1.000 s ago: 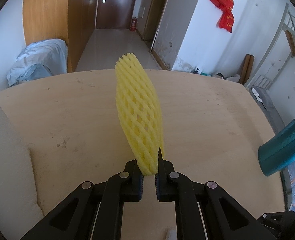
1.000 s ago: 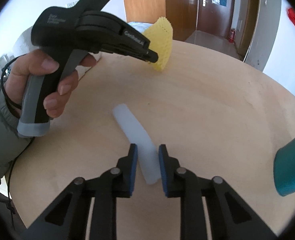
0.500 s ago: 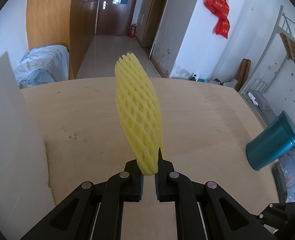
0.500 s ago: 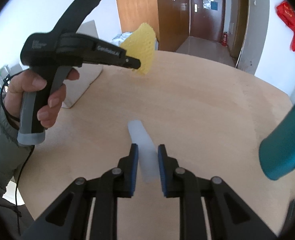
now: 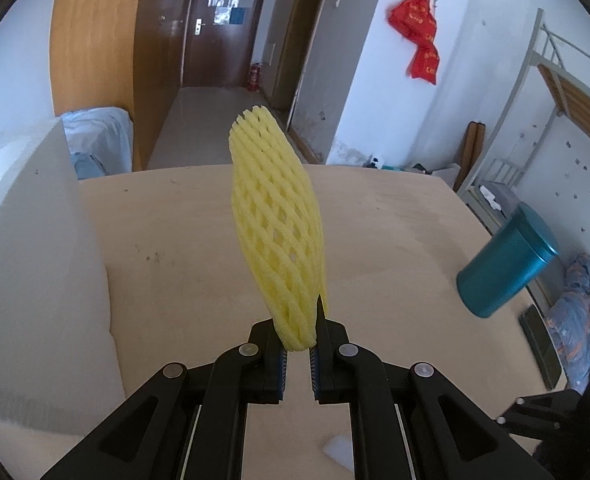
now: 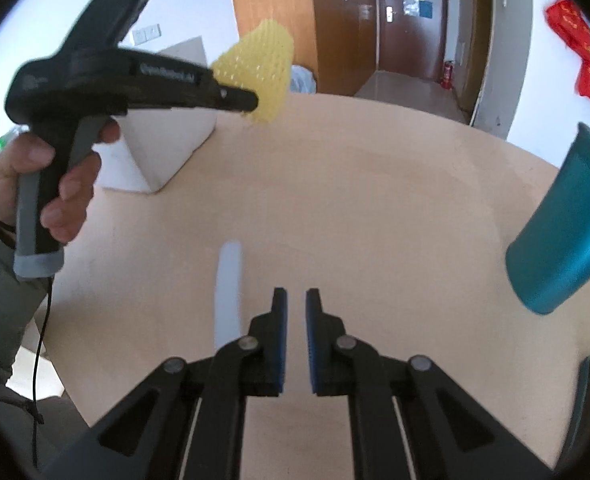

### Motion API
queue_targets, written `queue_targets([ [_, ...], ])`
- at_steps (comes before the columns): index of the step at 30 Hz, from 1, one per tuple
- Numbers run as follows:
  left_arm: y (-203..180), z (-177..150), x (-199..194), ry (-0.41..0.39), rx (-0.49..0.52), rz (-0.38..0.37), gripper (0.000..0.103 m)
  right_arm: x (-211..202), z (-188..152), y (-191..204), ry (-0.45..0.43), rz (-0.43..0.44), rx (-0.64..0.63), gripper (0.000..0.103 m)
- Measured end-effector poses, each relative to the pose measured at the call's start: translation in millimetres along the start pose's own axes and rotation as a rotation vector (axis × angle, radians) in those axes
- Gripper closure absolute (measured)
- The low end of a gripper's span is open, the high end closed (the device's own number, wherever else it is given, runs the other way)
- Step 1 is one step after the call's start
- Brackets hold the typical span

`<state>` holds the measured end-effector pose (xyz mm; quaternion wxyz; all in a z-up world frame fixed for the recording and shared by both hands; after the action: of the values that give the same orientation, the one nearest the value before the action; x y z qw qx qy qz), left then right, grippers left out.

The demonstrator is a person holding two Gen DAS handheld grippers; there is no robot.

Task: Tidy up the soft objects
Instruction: 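Lift the white foam strip with the right tool off the table, then carry sleeve in left tool while right tool carries strip toward foam box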

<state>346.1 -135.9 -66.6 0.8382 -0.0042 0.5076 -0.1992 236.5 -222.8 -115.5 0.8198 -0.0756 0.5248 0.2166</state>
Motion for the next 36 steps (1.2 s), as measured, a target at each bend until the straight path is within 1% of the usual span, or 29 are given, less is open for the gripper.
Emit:
queue_targets([
  [3, 2, -5, -7, -0.009, -0.003, -0.01, 0.093, 10, 6, 18, 0.02, 0.018, -0.052, 0.09],
  [4, 3, -6, -9, -0.01, -0.003, -0.009, 0.093, 15, 9, 25, 0.025, 0.012, -0.074, 0.088],
  [6, 5, -7, -12, -0.017, -0.004, -0.003, 0.093, 24, 11, 36, 0.042, 0.005, -0.111, 0.078],
  [8, 9, -9, -15, -0.024, -0.008, -0.006, 0.093, 30, 13, 42, 0.039, 0.004, -0.128, 0.054],
  [10, 11, -12, -18, -0.03, -0.008, -0.008, 0.093, 34, 16, 45, 0.031, -0.012, -0.142, 0.046],
  [15, 11, -19, -24, -0.043, -0.007, -0.01, 0.093, 45, 16, 44, 0.055, -0.028, -0.141, 0.046],
  [19, 10, -22, -28, -0.05, -0.003, -0.02, 0.093, 56, 12, 50, 0.077, -0.069, -0.154, 0.046],
  [22, 12, -25, -33, -0.056, -0.002, -0.02, 0.093, 62, 8, 53, 0.104, -0.061, -0.159, 0.046],
  [25, 15, -26, -38, -0.062, -0.005, -0.018, 0.093, 61, 9, 53, 0.104, -0.067, -0.157, 0.047],
  [26, 16, -26, -39, -0.064, -0.008, -0.017, 0.093, 61, 9, 53, 0.103, -0.065, -0.155, 0.054],
  [27, 16, -27, -40, -0.066, -0.009, -0.017, 0.093, 61, 9, 54, 0.104, -0.067, -0.153, 0.058],
  [29, 17, -28, -43, -0.069, -0.009, -0.015, 0.093, 59, 7, 54, 0.11, -0.066, -0.148, 0.072],
  [31, 15, -30, -45, -0.075, -0.007, -0.016, 0.093, 57, 5, 54, 0.112, -0.082, -0.148, 0.078],
  [36, 13, -33, -55, -0.093, -0.007, -0.018, 0.093, 53, 2, 53, 0.1, -0.083, -0.13, 0.085],
])
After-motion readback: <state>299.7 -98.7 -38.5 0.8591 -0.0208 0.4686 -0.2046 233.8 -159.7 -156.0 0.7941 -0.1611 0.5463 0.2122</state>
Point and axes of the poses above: each gripper's, at about its wrist camera, not at the fingertips, and x roughly the way its jaws point, y to its left, z to its top, the point moved 9 cm from there along x, roughly the way its jaws point, and after that the axes turned 14 degrees about y, right-handed, at the moved point
